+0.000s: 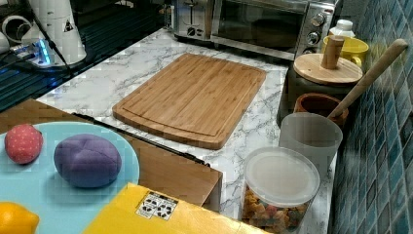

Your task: Close the oven.

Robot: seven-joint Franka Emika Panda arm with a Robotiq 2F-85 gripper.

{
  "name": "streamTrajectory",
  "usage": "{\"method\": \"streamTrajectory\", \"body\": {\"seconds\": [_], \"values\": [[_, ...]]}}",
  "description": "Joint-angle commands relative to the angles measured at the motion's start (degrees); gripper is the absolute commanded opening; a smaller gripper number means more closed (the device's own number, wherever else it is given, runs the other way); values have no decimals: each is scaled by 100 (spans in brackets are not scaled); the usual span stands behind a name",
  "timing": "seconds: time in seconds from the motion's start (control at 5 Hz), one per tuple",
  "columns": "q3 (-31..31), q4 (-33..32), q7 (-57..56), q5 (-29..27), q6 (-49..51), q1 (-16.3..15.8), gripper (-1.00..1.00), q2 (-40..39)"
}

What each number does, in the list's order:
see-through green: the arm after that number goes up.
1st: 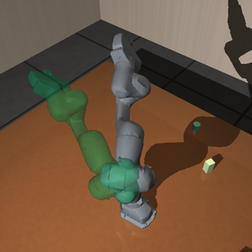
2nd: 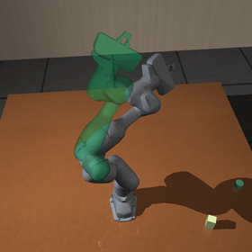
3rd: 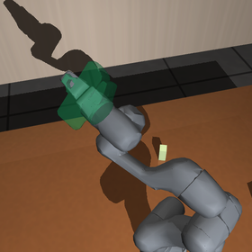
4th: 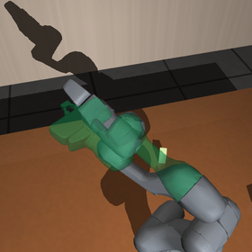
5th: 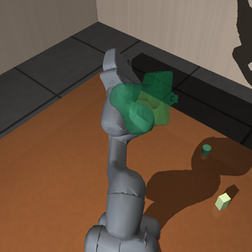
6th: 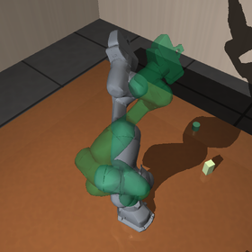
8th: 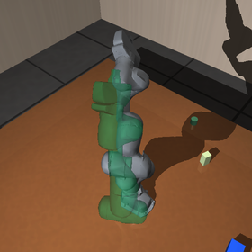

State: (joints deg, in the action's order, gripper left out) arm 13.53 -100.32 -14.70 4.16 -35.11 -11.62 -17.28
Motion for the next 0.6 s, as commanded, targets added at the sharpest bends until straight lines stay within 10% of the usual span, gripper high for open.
{"method": "streamTrajectory", "body": {"seconds": [0.2, 0.6], "values": [[247, -170, 132, -464, -49, 165, -100, 1497], [193, -171, 130, -467, -48, 113, -100, 1498]]}}
